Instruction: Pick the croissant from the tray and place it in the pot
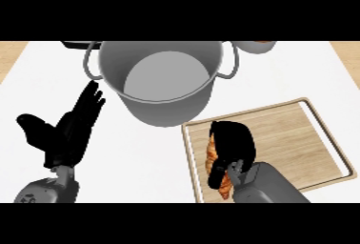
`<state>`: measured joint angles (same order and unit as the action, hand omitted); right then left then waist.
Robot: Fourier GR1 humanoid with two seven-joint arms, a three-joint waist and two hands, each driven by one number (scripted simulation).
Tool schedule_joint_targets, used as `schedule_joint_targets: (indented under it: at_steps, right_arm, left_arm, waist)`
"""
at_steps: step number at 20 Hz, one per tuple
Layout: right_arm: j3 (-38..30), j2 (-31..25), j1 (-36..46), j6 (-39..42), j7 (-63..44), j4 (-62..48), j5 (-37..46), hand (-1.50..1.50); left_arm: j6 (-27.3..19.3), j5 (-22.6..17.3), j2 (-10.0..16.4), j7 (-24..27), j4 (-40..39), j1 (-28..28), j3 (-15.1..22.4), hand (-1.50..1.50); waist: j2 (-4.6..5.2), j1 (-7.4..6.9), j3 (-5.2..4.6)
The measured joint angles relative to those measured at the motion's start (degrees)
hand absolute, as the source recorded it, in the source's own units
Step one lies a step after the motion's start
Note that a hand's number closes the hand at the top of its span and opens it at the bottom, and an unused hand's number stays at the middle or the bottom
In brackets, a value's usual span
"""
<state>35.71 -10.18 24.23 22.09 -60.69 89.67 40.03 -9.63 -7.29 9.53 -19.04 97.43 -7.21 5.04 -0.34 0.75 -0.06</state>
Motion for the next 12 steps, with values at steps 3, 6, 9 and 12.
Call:
schedule_joint_targets:
  at_steps: [3, 6, 9, 12]
  right_arm:
    - [-1.9, 4.8, -0.8, -5.2, -3.2, -0.4, 5.0, 1.5]
    - [-2.5, 7.0, -0.5, -8.8, -5.7, 0.4, 12.0, 1.5]
    - [-2.9, 8.1, 0.8, -11.0, -7.4, 2.7, 18.7, 1.5]
    - [-2.3, 8.7, 2.7, -11.7, -8.6, 7.0, 22.9, 1.5]
  left_arm:
    - [0.0, 0.0, -0.2, -0.4, 0.2, 0.0, 0.1, 0.0]
    - [0.1, 0.2, 0.0, -0.1, -0.3, -0.2, -0.1, 0.0]
    - [0.1, 0.2, 0.0, -0.4, 0.1, 0.3, -0.1, 0.0]
    - [0.7, -0.2, 0.1, 0.5, -0.9, 0.1, -0.7, 0.0]
  waist:
    - [-0.01, -0.05, 0.01]
    - [-0.07, 0.07, -0.01]
    - [-0.19, -0.05, -0.02]
    - [-0.14, -0.16, -0.03]
